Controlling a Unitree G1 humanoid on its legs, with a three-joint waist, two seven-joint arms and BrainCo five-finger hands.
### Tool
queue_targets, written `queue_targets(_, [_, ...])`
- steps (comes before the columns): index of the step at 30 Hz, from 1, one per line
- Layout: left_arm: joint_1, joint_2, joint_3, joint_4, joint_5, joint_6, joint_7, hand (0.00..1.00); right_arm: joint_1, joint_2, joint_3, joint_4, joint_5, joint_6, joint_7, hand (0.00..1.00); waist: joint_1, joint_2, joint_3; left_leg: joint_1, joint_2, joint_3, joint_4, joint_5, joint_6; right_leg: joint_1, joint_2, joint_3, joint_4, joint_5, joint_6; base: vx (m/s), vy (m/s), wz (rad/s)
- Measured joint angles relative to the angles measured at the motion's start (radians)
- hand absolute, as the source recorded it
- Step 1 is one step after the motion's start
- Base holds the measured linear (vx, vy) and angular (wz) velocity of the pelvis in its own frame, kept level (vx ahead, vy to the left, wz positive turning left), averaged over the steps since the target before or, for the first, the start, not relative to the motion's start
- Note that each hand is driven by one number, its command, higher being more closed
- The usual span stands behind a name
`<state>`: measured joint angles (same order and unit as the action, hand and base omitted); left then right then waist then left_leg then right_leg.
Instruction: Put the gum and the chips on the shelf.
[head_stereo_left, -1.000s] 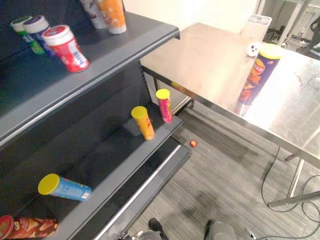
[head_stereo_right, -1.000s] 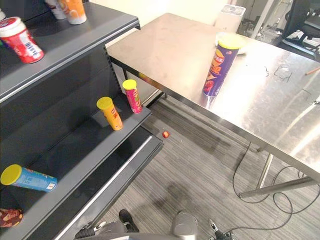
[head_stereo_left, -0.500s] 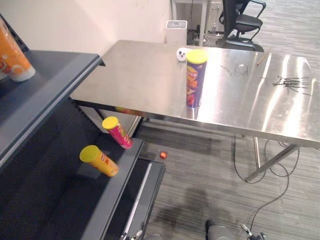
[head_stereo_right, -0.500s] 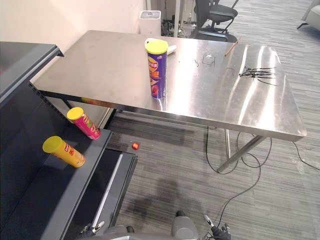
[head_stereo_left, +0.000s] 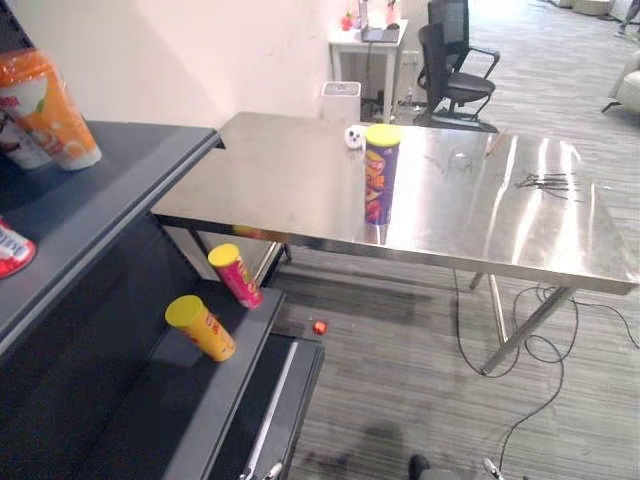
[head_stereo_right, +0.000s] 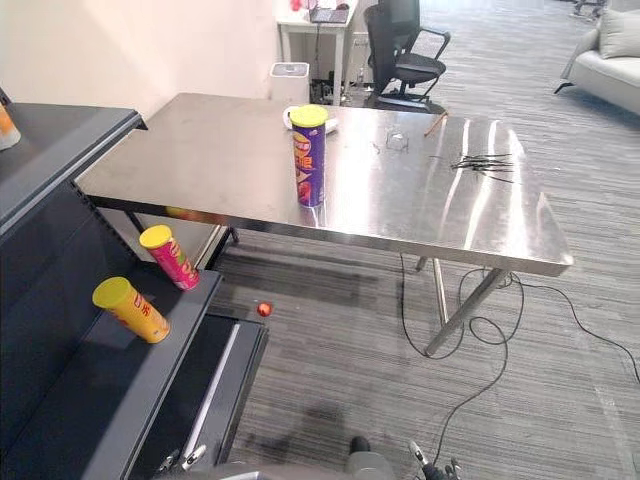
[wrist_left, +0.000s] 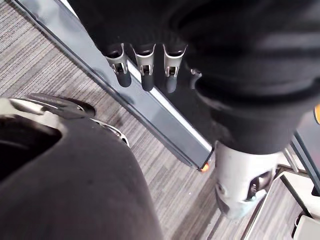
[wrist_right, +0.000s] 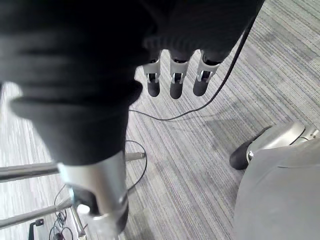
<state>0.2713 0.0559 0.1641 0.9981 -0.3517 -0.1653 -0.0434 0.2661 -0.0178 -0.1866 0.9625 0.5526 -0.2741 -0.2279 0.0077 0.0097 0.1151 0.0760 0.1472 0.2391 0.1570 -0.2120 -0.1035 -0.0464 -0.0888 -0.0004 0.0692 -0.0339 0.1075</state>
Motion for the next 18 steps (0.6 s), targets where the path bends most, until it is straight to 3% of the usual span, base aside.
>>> queue_targets(5, [-0.001,-0.011,0.026,0.000,0.000,0.001,-0.003,0.00,0.022,0.011,-0.040,0.035,0.086,-0.021,0.006,0.00,0.020,-0.001,-0.017,0.014,0.007,0.001,-0.018,0.007,-0.012,0.011,0.006,-0.008,-0.018,0.024,-0.003,0.05,-0.005,-0.01])
queue_targets(9, [-0.001,-0.017,0.050,-0.003,0.003,0.004,-0.007,0.00,0.011,0.014,-0.143,-0.003,0.133,-0.022,-0.011,0.00,0.024,-0.004,-0.027,0.023,0.012,-0.002,-0.019,0.005,-0.014,0.025,0.005,-0.022,-0.026,0.039,0.004,0.13,0.028,0.02])
queue_targets(13, [0.000,-0.016,0.085,-0.025,0.005,0.023,-0.010,0.00,-0.004,-0.022,-0.309,-0.190,0.204,-0.067,-0.043,0.00,0.026,-0.020,-0.028,0.046,0.008,-0.002,-0.033,0.003,-0.012,0.040,0.000,-0.030,-0.034,0.040,0.004,0.08,0.037,0.00])
queue_targets(18, [-0.002,-0.017,0.089,-0.090,0.005,0.023,-0.011,0.00,-0.010,-0.081,-0.461,-0.515,0.212,-0.133,-0.076,0.00,0.025,-0.046,-0.027,0.049,0.006,0.001,-0.031,-0.001,-0.007,0.043,-0.009,-0.031,-0.034,0.040,0.005,0.01,0.007,0.00])
